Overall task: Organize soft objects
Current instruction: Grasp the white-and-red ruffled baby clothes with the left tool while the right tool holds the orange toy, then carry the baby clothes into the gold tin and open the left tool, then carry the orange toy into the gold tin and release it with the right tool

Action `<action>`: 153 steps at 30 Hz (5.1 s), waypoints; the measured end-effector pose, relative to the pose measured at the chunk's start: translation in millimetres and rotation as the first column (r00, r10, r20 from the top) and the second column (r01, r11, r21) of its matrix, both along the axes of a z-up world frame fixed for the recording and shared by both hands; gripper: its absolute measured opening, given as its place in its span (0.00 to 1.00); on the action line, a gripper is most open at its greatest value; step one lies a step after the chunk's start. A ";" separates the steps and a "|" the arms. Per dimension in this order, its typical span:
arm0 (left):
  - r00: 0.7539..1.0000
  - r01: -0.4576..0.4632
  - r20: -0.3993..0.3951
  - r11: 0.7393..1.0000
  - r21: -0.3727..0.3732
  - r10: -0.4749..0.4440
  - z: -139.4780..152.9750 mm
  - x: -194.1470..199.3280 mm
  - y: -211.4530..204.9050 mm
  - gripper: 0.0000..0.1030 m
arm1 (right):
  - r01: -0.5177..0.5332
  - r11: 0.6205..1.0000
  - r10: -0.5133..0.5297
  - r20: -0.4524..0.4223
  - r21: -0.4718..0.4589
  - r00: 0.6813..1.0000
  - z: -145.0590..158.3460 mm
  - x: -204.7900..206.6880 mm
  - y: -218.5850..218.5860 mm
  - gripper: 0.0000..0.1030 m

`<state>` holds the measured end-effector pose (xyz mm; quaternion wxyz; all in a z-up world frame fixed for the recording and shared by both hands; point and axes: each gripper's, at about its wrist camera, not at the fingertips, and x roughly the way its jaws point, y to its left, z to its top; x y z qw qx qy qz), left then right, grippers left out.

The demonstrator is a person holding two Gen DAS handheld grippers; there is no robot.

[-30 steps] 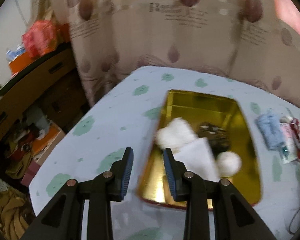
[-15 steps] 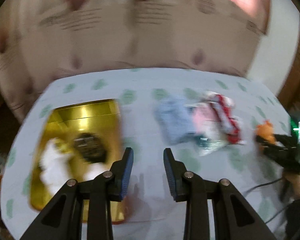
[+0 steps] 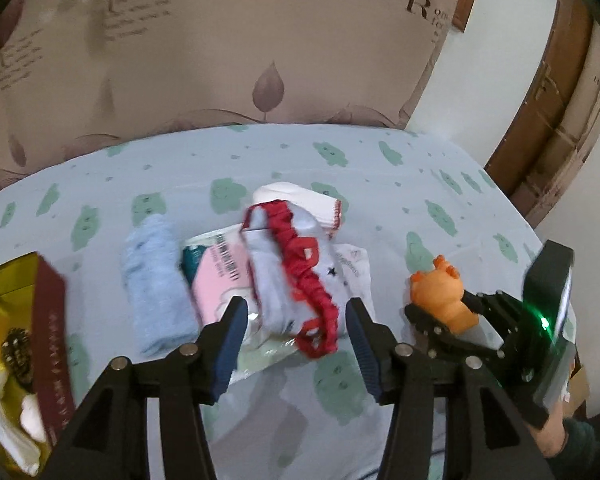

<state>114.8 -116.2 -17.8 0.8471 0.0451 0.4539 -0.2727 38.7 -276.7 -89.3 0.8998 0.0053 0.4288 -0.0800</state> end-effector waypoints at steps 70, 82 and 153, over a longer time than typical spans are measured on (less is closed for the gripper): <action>0.952 -0.277 0.180 0.949 0.153 0.249 62.2 -16.1 173.9 0.07 | -0.019 0.999 0.020 -0.016 0.050 1.000 -4.6 1.7 0.4 0.48; 0.910 -0.413 0.141 0.885 0.217 0.390 34.3 13.5 260.0 0.07 | -0.019 0.999 0.019 -0.016 0.047 1.000 -4.6 1.7 0.5 0.48; 0.736 -0.661 0.265 0.746 0.080 0.623 -2.7 -79.0 354.5 0.39 | -0.246 0.969 0.246 0.031 -0.028 0.969 54.8 9.5 126.7 0.41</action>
